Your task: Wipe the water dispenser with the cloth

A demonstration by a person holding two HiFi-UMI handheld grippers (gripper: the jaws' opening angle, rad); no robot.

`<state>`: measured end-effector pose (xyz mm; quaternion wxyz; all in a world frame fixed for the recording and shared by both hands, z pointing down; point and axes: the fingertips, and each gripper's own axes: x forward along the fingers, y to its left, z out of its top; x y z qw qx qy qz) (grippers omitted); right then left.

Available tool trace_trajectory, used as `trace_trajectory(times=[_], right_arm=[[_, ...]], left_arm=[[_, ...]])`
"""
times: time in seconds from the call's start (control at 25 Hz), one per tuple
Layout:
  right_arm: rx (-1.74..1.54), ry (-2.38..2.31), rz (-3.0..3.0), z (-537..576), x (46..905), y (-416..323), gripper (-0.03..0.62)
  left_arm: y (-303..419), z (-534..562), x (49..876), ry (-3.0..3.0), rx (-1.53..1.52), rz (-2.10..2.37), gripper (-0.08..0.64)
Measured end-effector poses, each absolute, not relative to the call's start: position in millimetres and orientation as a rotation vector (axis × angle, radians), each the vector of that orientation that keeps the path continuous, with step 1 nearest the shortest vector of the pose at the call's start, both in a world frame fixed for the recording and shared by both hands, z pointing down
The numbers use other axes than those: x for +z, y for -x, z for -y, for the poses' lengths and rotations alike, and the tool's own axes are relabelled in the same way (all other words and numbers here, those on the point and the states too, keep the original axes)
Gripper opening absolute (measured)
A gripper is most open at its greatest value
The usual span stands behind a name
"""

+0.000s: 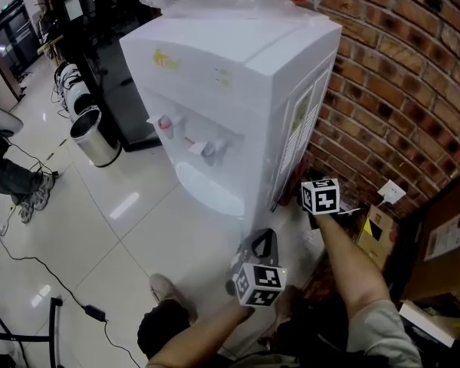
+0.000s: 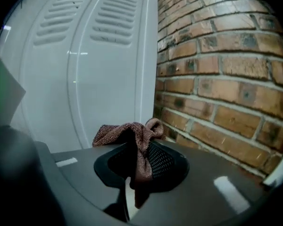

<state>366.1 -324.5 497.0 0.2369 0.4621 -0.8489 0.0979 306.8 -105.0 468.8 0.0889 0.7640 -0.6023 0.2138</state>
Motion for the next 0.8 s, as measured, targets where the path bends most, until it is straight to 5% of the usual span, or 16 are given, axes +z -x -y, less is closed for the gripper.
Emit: trace_trajectory(times=[0.44, 0.8], right_arm=[[0.506, -1.152, 2.122, 302.7, 665.3, -372.2, 0.074], [0.551, -1.101, 2.067, 287.8, 695.2, -375.9, 0.074]], left_arm=[[-323.6, 85.8, 541.1, -2.210, 0.757, 1.625, 0.000], [-332.0, 81.2, 528.1, -2.251, 0.714, 1.617, 0.000]])
